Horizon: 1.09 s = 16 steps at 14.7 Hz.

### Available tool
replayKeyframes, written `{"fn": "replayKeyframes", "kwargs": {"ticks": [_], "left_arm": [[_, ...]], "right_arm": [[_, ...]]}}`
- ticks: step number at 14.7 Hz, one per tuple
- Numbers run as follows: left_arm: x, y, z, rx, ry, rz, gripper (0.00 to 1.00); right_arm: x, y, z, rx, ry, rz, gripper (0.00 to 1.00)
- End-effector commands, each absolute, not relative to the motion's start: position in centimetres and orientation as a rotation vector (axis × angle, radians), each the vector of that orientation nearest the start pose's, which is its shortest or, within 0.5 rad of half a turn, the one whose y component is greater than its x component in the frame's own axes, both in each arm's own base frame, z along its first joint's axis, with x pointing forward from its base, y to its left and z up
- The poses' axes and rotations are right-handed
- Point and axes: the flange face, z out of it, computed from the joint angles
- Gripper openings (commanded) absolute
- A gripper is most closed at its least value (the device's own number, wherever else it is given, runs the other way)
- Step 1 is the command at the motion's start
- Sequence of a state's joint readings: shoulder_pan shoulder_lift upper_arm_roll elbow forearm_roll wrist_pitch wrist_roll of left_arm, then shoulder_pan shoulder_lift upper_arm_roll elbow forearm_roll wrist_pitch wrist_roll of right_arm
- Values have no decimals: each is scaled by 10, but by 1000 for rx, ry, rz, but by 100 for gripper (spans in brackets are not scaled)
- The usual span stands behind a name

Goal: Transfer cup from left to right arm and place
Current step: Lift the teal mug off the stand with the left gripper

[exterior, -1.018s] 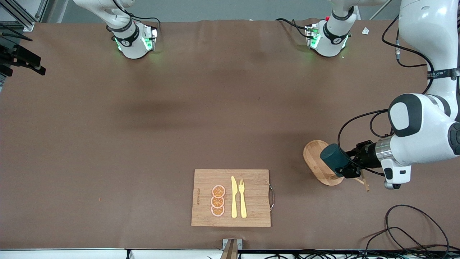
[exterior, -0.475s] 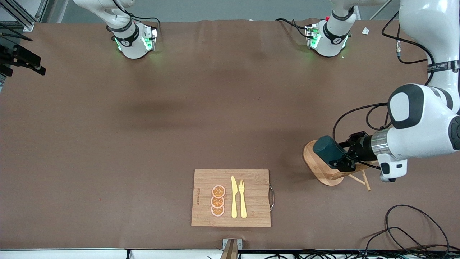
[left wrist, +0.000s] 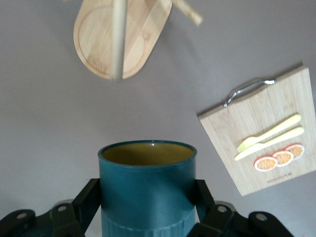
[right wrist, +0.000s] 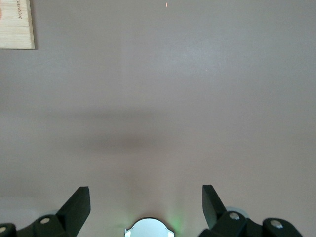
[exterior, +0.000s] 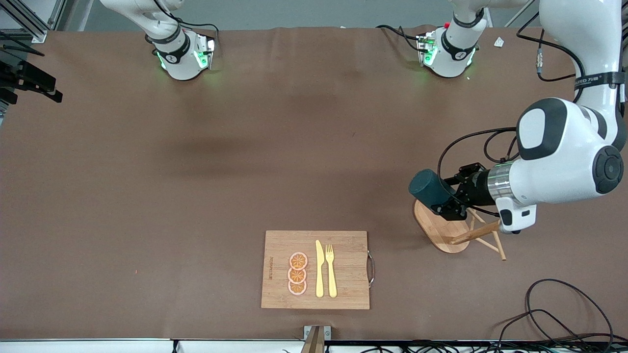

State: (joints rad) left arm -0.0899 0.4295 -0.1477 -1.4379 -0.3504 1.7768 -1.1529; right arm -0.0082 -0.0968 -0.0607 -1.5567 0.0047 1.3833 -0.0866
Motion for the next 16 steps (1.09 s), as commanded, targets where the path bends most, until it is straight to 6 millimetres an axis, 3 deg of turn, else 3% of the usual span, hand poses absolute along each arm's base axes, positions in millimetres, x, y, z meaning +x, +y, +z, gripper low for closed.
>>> {"fn": "replayKeyframes", "kwargs": {"ticks": [1,7,10,15,16], "left_arm": [[639,-204,473,-2941,-1602,534,65],[601,-304,532,-3036,-1427,221,62],[568,-367,544,-3108,-1255,37,60],[487,-483,543,-3162,-927,-309,58],[460,-514,535,-3166,-775,-453,58]], "right_arm": [[500,-36,667,-3119,-43,115,100],[499,-37,667,-3120,-38,116,100],[499,-38,669,-3120,-36,113,100],[499,-42,670,-3119,-17,113,100],[499,-43,670,-3120,-14,113,100]]}}
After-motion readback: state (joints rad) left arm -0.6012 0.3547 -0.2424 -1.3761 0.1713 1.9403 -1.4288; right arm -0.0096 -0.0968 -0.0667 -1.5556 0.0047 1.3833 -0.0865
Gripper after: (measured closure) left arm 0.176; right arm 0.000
